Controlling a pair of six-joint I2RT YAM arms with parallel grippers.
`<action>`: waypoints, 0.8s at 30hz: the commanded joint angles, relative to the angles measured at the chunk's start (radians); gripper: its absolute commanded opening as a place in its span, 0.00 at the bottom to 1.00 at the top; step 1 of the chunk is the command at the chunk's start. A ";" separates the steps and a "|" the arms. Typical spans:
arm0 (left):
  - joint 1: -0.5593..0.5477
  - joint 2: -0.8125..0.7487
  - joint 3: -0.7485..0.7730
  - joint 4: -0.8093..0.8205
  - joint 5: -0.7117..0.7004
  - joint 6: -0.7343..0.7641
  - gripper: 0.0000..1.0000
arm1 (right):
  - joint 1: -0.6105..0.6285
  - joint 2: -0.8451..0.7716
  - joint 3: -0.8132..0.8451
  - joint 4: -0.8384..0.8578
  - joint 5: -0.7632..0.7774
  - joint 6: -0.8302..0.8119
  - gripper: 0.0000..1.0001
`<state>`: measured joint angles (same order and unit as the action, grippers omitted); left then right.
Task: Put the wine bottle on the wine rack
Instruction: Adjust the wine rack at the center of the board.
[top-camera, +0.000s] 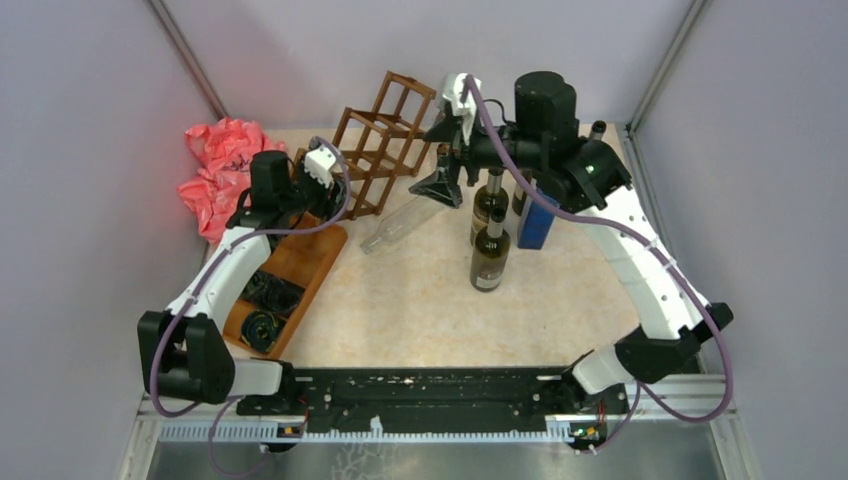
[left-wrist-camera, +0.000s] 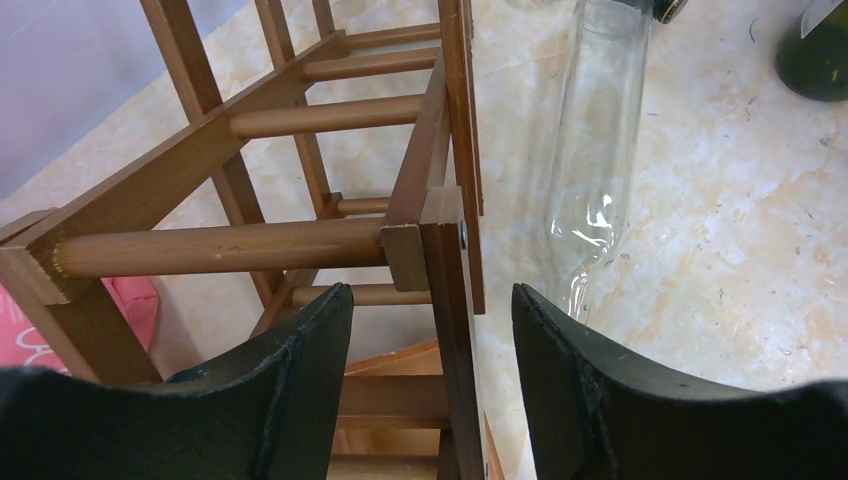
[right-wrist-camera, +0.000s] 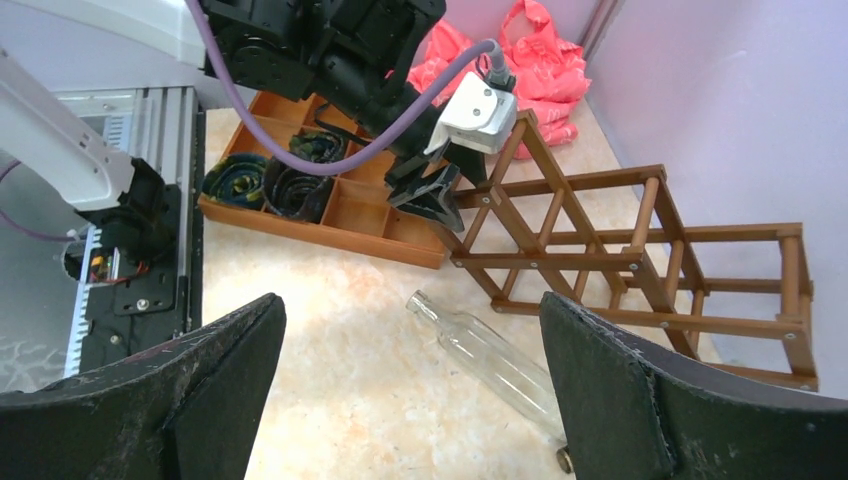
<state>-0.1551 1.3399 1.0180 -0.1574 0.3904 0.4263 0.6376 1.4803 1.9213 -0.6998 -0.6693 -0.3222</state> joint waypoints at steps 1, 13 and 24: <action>0.000 -0.032 0.005 -0.003 -0.030 -0.023 0.67 | -0.021 -0.077 -0.020 0.003 -0.059 -0.034 0.96; 0.000 -0.042 -0.045 -0.004 -0.033 -0.042 0.65 | -0.130 -0.172 -0.123 0.028 -0.201 -0.009 0.96; 0.015 -0.067 -0.042 0.011 -0.233 -0.042 0.59 | -0.185 -0.223 -0.202 0.039 -0.224 -0.005 0.96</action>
<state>-0.1535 1.3048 0.9825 -0.1654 0.2436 0.3866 0.4675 1.3102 1.7256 -0.7044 -0.8570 -0.3359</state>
